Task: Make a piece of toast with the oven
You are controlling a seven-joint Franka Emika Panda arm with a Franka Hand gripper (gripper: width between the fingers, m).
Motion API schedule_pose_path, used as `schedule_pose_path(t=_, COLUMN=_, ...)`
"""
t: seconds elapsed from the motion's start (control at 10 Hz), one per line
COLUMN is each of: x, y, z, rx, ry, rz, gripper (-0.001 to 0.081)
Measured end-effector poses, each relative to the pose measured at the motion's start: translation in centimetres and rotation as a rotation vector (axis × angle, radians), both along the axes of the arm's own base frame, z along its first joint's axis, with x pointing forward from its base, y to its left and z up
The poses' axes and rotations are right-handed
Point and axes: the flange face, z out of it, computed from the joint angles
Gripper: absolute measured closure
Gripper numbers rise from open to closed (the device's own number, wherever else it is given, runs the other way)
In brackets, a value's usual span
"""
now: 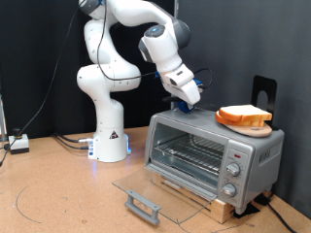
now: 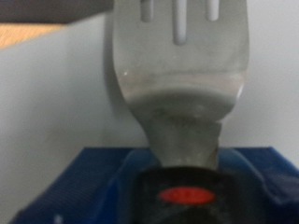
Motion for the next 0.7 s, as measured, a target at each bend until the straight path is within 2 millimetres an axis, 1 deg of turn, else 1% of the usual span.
schedule_pose_path(t=0.3, x=1.0, y=-0.9, z=2.2, rx=0.080, ry=-0.044, rz=-0.009, gripper=0.0410)
schedule_pose_path(t=0.4, x=1.1, y=-1.1, z=2.5, rx=0.098, ry=-0.042, rz=-0.005, gripper=0.0410)
schedule_pose_path(t=0.6, x=1.6, y=-0.9, z=3.1, rx=0.095, ry=-0.051, rz=-0.025, gripper=0.0410)
schedule_pose_path(t=0.7, x=2.3, y=-2.0, z=3.4, rx=0.099, ry=-0.064, rz=-0.078, gripper=0.0410)
